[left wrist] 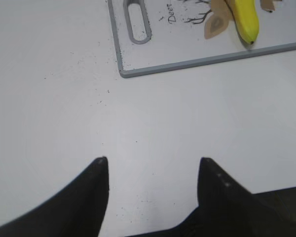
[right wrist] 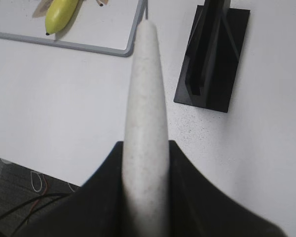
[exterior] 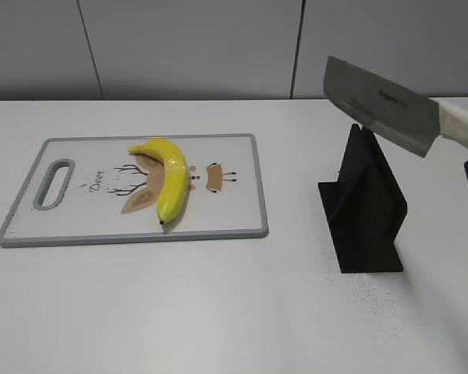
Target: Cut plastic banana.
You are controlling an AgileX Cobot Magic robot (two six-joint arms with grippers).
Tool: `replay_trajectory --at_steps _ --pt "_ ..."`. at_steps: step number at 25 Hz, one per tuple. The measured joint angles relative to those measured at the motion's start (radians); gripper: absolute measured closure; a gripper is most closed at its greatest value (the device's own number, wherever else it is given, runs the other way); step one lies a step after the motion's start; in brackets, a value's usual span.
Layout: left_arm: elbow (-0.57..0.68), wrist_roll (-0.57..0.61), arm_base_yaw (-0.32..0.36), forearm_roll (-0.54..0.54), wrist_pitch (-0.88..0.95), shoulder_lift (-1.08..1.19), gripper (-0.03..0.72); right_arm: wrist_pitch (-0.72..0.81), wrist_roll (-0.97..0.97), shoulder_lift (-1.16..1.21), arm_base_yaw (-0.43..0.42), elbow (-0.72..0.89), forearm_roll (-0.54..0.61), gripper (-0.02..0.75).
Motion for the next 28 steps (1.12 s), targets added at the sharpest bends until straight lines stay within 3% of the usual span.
replay_trajectory --at_steps 9,14,20,28 --pt "0.126 -0.027 0.000 0.009 0.022 -0.355 0.127 -0.134 0.119 -0.175 0.000 0.214 -0.016 0.571" --pt "0.147 -0.061 0.001 0.027 0.027 -0.364 0.127 -0.208 0.183 -0.186 0.000 0.279 -0.079 0.571" --pt "0.190 -0.085 0.001 0.022 -0.090 -0.364 0.129 -0.310 0.200 -0.164 0.000 0.298 -0.105 0.571" --pt "0.193 -0.093 0.001 0.023 -0.105 -0.364 0.131 -0.417 0.202 -0.008 0.000 0.298 -0.111 0.571"
